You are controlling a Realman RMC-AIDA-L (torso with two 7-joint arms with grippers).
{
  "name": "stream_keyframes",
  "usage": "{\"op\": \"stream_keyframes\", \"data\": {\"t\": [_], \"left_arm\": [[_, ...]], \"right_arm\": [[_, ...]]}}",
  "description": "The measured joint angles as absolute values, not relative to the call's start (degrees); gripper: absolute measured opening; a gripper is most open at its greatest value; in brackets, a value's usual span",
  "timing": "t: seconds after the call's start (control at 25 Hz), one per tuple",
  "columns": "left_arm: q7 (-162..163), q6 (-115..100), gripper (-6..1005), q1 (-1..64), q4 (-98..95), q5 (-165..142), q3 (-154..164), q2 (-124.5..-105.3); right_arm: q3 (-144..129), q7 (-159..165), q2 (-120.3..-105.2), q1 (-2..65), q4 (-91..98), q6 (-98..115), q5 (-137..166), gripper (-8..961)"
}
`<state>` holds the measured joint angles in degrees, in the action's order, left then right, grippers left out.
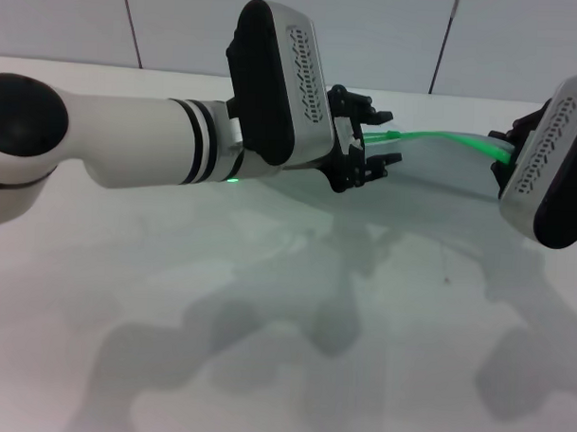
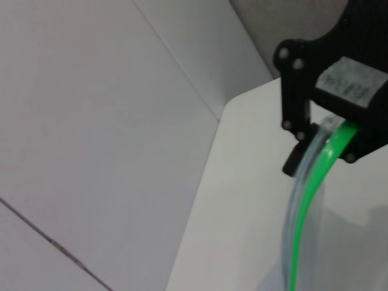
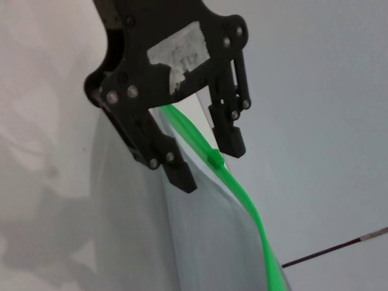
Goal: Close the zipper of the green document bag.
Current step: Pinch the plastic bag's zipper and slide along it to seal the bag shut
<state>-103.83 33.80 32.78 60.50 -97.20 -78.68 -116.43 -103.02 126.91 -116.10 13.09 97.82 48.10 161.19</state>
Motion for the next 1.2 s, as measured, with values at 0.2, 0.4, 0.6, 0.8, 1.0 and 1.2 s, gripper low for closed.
{"op": "stream_keyframes", "data": {"t": [0.2, 0.4, 0.6, 0.8, 1.0, 1.2], "left_arm": [[-104.69, 31.42, 461, 33.10, 60.47, -97.14, -77.52, -116.54], [-104.90, 30.35, 456, 33.36, 60.47, -97.12, -75.91, -116.54], [-105.03, 30.32, 418, 33.39, 60.47, -97.12, -75.70, -116.54], [-104.42, 30.34, 328, 32.95, 60.53, -97.05, -75.67, -116.54], [-104.04, 30.28, 236, 31.15, 62.11, -96.91, -75.67, -116.54], [-103.70, 30.25, 235, 30.33, 62.89, -96.76, -75.67, -116.54]], "right_arm": [[-103.05, 126.98, -116.10, 13.09, 97.82, 48.08, 161.19, 49], [-103.08, 127.01, -116.10, 13.11, 97.86, 48.07, 161.19, 48], [-103.08, 127.08, -116.10, 13.14, 97.93, 48.07, 161.19, 48], [-103.04, 127.09, -116.14, 13.17, 97.90, 48.07, 161.19, 49], [-103.09, 127.15, -116.19, 13.07, 97.84, 48.07, 161.28, 48], [-103.27, 128.85, -116.19, 13.06, 97.82, 48.07, 163.56, 48]]}}
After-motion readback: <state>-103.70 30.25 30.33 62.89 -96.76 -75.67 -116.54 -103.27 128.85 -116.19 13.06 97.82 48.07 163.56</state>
